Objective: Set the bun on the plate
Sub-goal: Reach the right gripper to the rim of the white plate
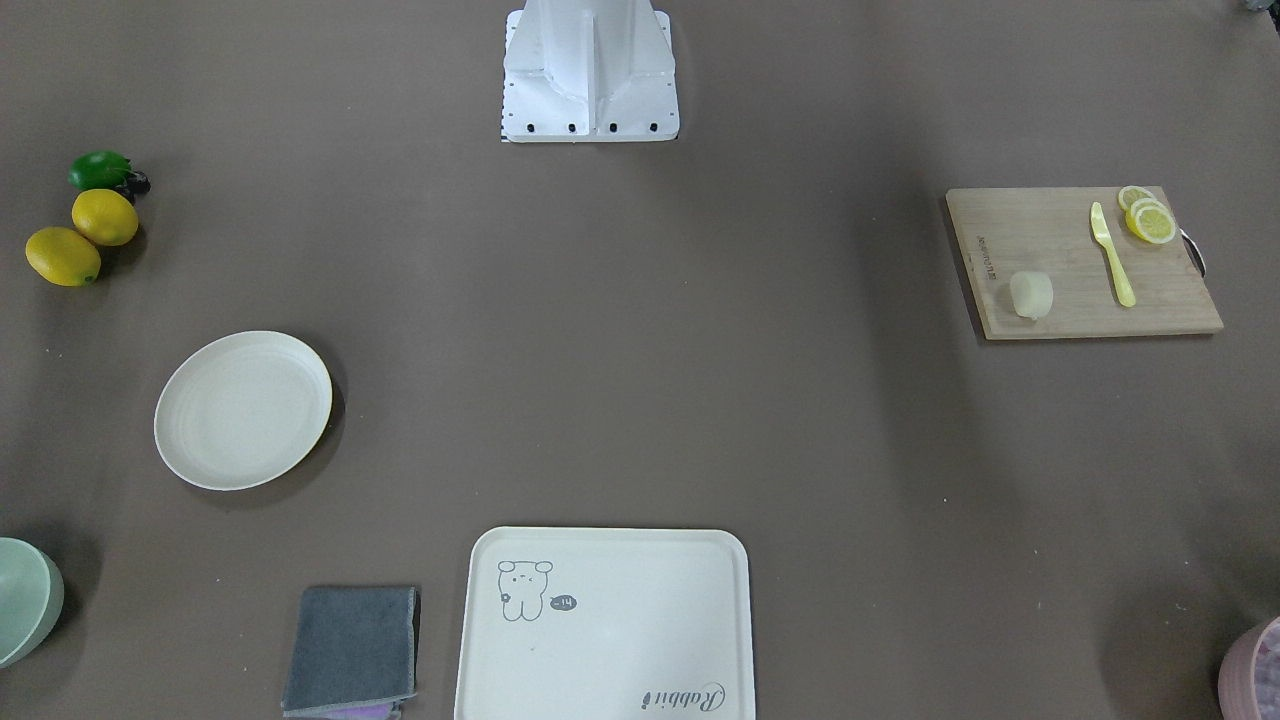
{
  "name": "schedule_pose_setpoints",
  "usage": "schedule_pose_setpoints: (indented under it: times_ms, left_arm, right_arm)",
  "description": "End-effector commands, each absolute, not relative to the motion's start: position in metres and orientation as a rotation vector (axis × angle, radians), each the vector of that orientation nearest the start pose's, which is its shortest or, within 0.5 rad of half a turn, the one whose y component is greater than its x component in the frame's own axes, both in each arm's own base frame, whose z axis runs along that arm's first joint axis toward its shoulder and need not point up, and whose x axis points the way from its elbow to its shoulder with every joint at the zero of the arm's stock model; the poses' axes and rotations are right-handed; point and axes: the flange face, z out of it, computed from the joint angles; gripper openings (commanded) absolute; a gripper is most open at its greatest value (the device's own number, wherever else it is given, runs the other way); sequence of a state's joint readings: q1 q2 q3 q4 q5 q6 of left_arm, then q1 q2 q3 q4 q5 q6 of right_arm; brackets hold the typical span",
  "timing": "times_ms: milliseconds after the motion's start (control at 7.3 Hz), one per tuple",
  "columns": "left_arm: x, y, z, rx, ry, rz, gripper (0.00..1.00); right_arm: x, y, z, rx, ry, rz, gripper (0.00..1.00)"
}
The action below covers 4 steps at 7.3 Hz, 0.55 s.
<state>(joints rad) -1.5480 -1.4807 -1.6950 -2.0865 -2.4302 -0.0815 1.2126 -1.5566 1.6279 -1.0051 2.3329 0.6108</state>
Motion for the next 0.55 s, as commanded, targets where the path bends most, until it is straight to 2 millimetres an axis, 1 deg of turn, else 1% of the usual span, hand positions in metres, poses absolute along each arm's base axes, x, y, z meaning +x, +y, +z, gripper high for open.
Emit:
schedule_pose_setpoints:
  times_ms: [0,137,274,411]
  left_arm:
    - [-0.048,-0.471,0.577,0.47,0.862,0.179,0.98]
    - [-0.048,-0.471,0.581,0.461,0.862,0.174,0.98]
    - [-0.048,-0.471,0.581,0.46,0.863,0.173,0.98]
    - [-0.048,-0.471,0.58,0.456,0.865,0.162,0.98]
  right_arm:
    - [-0.183,-0.516,0.542,0.188,-0.914,0.02,1.0]
    - [-0.197,-0.514,0.543,0.182,-0.902,0.026,1.0]
    - [-0.217,-0.506,0.542,0.163,-0.899,0.023,1.0]
    - [-0.239,-0.498,0.551,0.161,-0.867,0.001,1.0]
